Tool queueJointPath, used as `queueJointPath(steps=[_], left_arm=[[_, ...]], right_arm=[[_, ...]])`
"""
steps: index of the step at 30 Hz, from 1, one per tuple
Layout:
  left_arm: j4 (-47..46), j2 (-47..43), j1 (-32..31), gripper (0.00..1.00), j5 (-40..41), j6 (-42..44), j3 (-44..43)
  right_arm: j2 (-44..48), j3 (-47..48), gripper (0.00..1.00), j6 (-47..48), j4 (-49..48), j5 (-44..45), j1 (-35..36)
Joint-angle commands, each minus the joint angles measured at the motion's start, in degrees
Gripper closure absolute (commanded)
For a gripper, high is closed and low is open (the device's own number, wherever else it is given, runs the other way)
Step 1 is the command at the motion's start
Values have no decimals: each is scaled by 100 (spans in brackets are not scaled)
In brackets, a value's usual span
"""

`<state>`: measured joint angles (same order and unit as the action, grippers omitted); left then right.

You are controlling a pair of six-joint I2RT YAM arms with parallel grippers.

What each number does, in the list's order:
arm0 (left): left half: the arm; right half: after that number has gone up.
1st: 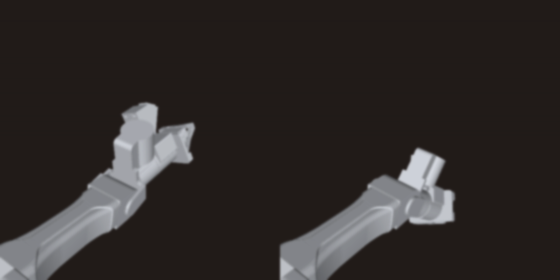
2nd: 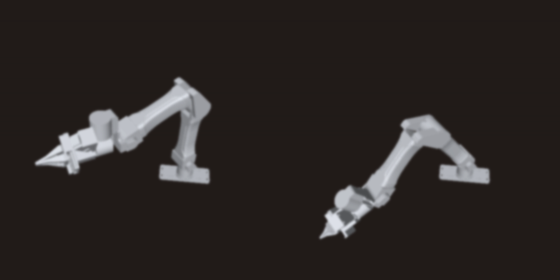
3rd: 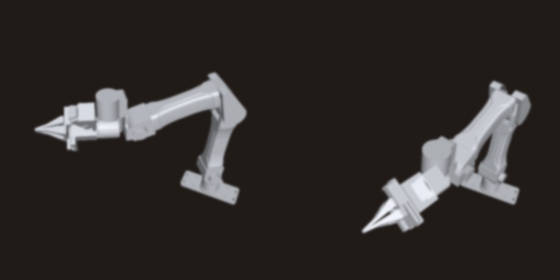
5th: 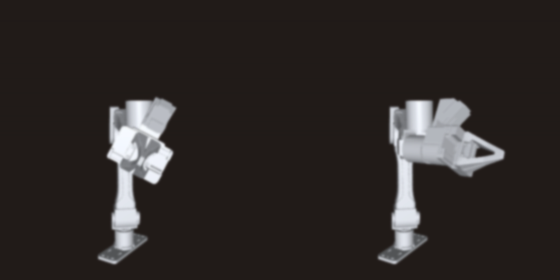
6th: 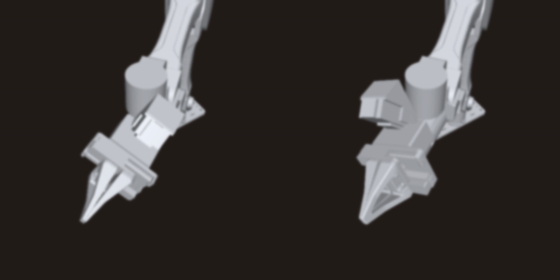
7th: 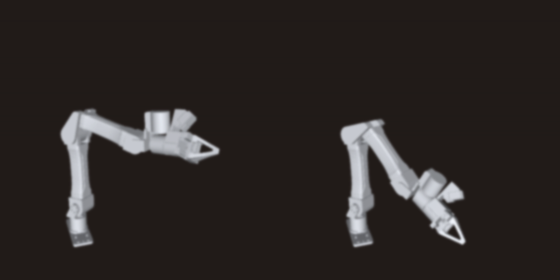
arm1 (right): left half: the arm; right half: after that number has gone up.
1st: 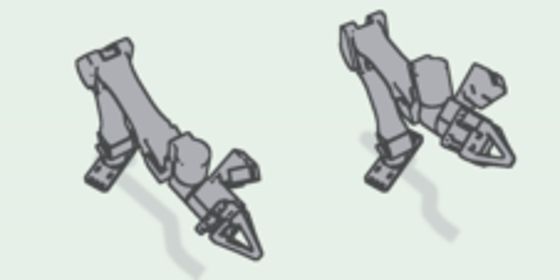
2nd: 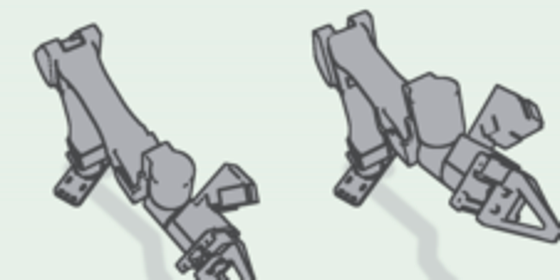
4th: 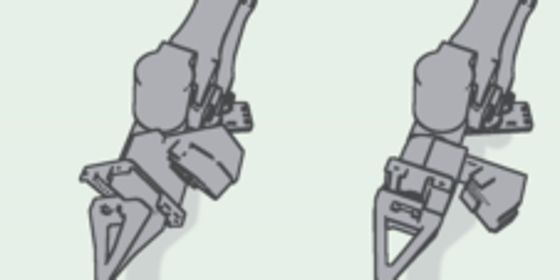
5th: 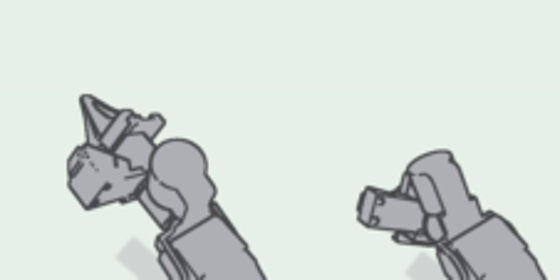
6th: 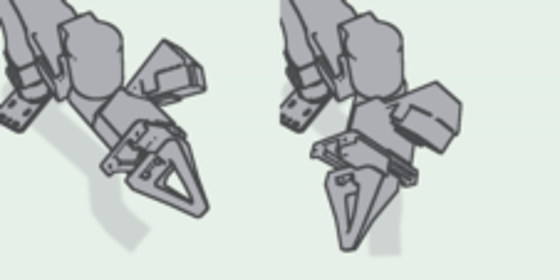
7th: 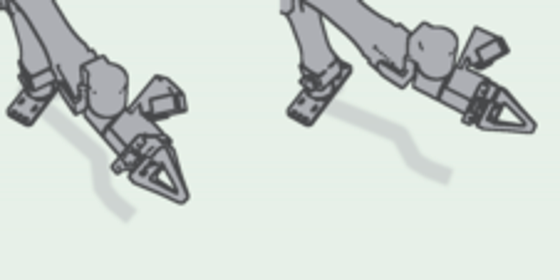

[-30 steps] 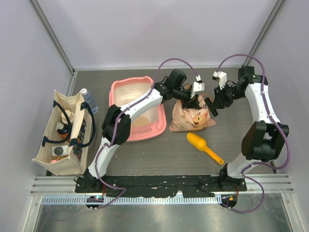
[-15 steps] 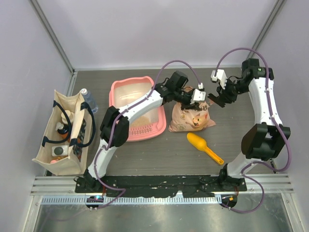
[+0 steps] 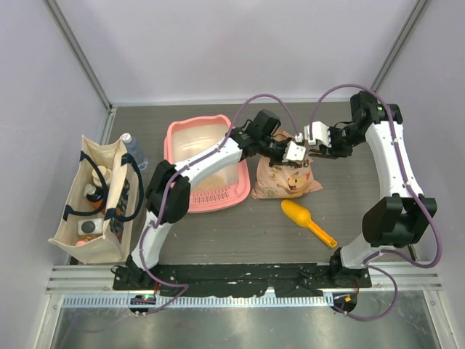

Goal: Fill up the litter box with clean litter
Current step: Clamp the cat litter bag at the center of the board.

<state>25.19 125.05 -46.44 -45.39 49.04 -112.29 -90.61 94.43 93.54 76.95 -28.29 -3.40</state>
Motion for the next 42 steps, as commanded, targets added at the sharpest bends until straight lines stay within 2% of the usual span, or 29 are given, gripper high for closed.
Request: queueJointPath(steps=[1,6,10,12,13,14,16,19,20,24,34,42], left_arm=[[126,-403,20,100,100,352,93],[135,-491,3,100,188,703,190],[66,-552,-15,100,162,757,277],[-687,-779,-41,100,284,556,768],[-1596,-877,-50,100,459,198,1031],[-2083,-947,-50,100,530,-32,1547],[-2997,-1088,-59,100,644,-332,1894],[-3808,-1141,-6,100,680,-1061,2228],[-3881,-1124,38,100,628,-1454,2194],[-3732,-992,135,100,339,-1870,1922],[-3994,-1106,179,100,275,-1915,2167],[-4408,-1159,144,100,443,-1863,2352]], right_arm=[[236,-4,99,437,927,202,278],[219,5,98,306,927,447,682],[114,92,99,209,866,553,674],[26,206,98,-106,787,448,674],[-18,459,99,-308,743,387,674],[-62,619,99,-501,778,142,613],[-71,830,99,-854,936,-158,419],[297,254,99,-592,927,-212,234],[368,129,99,-539,927,-212,234],[404,-65,98,-530,936,-124,314],[-45,470,98,-415,936,412,516],[-150,435,98,-739,927,132,577]])
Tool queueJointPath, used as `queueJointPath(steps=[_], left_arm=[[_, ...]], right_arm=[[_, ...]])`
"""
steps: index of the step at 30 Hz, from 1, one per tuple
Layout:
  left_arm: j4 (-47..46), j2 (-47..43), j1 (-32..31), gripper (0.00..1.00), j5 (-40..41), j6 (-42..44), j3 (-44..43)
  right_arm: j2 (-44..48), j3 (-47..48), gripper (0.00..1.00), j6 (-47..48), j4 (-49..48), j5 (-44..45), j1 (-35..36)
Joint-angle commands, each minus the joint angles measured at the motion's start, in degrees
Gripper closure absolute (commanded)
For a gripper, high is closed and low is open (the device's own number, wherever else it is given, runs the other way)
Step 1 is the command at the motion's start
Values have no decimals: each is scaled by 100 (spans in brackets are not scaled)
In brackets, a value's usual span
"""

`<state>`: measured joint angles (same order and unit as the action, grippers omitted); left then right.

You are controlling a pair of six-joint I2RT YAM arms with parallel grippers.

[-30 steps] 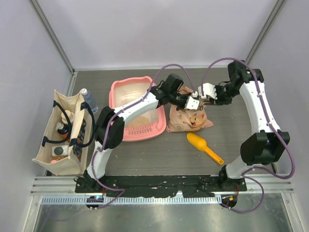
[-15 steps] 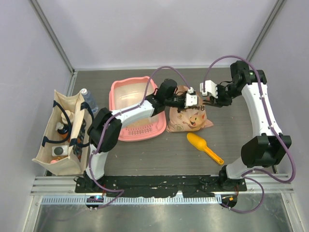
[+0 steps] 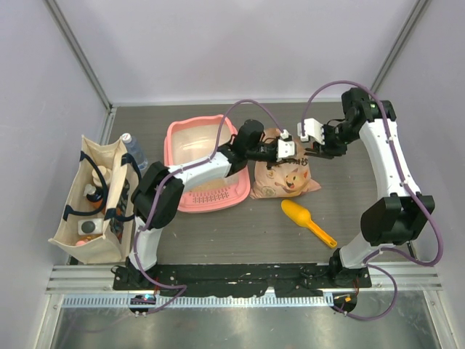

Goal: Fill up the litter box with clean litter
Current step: Clamp the cat litter bag at the center of the board.

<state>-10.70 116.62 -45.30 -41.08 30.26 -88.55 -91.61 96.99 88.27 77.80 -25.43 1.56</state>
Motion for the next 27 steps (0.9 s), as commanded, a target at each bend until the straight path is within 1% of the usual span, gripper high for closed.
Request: queueJointPath(steps=[1,7,9,11,14,17,18,20,21,23,24,26,27], left_arm=[[-889,-324,21,100,12,85,31],[-961,-341,-5,100,-58,419,75],[-856,-350,-31,100,-75,673,84],[-820,-350,-40,100,-102,727,75],[-819,-359,-76,100,-76,806,84],[-1056,-368,-84,100,3,753,171],[-1170,-385,-93,99,30,753,198],[-1268,-403,-93,91,126,727,277],[-1329,-412,-93,82,153,709,303],[-1338,-508,-84,70,214,648,400],[-1356,-569,-84,61,206,630,522],[-1399,-780,-41,52,206,543,689],[-1539,-868,-14,46,214,490,917]], right_arm=[[-58,180,98,-222,851,-181,107],[-128,-48,99,-204,851,-147,265],[-199,21,99,-266,851,-129,274],[-243,74,98,-223,842,-111,292],[-217,66,99,75,851,178,423],[-234,22,98,138,851,293,503],[-243,13,98,138,842,293,538],[-234,-5,99,182,842,302,582],[-243,-5,99,182,851,311,626],[-269,4,98,191,851,354,670],[-304,22,99,191,851,381,687],[-339,39,99,234,851,486,749],[-383,91,98,243,851,521,766]])
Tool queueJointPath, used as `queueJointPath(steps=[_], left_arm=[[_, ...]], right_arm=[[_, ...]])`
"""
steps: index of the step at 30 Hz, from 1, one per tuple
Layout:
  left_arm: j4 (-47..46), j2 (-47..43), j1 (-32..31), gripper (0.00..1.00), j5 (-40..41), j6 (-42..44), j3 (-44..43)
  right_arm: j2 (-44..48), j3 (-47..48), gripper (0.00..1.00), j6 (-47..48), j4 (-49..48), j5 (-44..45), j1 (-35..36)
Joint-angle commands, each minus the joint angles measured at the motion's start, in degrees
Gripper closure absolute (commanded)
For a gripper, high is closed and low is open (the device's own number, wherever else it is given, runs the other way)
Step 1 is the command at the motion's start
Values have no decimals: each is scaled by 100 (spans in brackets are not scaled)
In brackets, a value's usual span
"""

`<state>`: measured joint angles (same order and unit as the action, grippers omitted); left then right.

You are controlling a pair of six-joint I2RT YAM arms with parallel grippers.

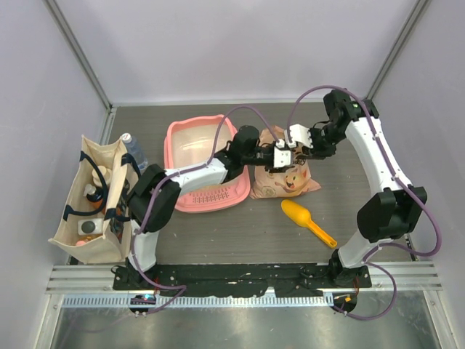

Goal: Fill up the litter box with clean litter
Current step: Clamp the cat litter bag at the center of the board.

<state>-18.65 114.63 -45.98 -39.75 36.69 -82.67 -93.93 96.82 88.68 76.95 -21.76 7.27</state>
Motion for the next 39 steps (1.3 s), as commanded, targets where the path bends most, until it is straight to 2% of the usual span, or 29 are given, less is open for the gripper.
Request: queueJointPath(steps=[1,5,13,21,30,39], left_arm=[[-788,-870,97,44,116,-197,435],[-833,-1372,256,40,283,-408,936],[-973,-2093,546,40,757,-881,1728],[-1000,-2796,677,40,1004,-1252,2352],[-1061,-3104,766,40,1136,-1269,2730],[-1202,-3148,766,39,1136,-1331,2827]], right_arm=[[-195,144,99,193,936,189,222],[-266,232,98,307,936,435,328],[-231,593,98,448,936,1462,820],[-81,364,99,115,936,2658,1645],[-240,312,98,-387,945,3203,1962],[-240,223,99,-896,954,4188,2428]])
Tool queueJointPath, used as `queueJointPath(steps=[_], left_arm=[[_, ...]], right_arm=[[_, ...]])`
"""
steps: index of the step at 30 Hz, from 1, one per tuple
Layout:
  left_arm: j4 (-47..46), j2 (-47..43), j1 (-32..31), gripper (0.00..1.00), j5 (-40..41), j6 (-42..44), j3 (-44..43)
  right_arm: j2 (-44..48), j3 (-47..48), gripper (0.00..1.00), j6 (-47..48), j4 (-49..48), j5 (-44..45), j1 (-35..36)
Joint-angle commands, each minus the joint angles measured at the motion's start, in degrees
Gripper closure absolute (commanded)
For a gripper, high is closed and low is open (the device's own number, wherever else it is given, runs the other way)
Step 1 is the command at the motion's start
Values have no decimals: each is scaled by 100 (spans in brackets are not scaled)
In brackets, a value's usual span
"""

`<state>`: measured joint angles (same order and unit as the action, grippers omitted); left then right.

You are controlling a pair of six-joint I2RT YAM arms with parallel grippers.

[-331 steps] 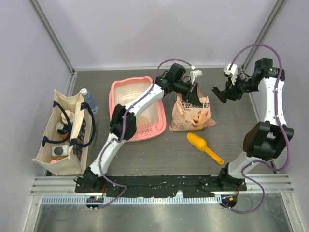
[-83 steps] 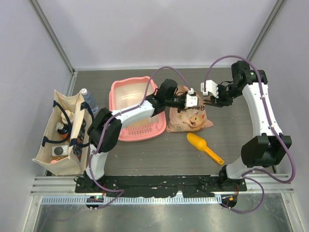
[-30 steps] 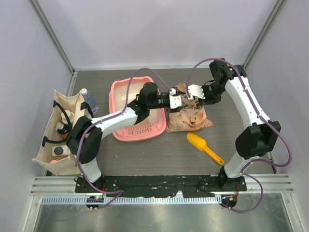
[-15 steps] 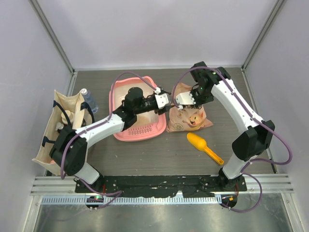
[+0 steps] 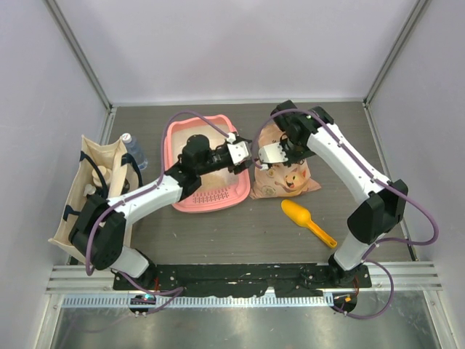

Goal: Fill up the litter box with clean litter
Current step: Clamp the cat litter bag at the center of the board.

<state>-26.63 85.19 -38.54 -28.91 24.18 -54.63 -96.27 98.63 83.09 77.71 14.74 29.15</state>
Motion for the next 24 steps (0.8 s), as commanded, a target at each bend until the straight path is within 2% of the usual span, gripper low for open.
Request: queueJointPath(steps=[1,9,13,21,24], left_arm=[[-395,-204,22,39,26,-81,23],[-308,-318,22,39,78,-54,40],[-281,-424,22,39,96,-54,128],[-185,-521,22,39,122,-45,181],[-114,-512,22,39,122,-54,155]], right_arm=[[-23,95,99,-407,869,538,293],[-287,69,98,-1180,877,1232,803],[-261,-151,99,-1181,877,1251,830],[-208,-28,99,-1339,886,74,812],[-331,-72,99,-1532,886,11,795]])
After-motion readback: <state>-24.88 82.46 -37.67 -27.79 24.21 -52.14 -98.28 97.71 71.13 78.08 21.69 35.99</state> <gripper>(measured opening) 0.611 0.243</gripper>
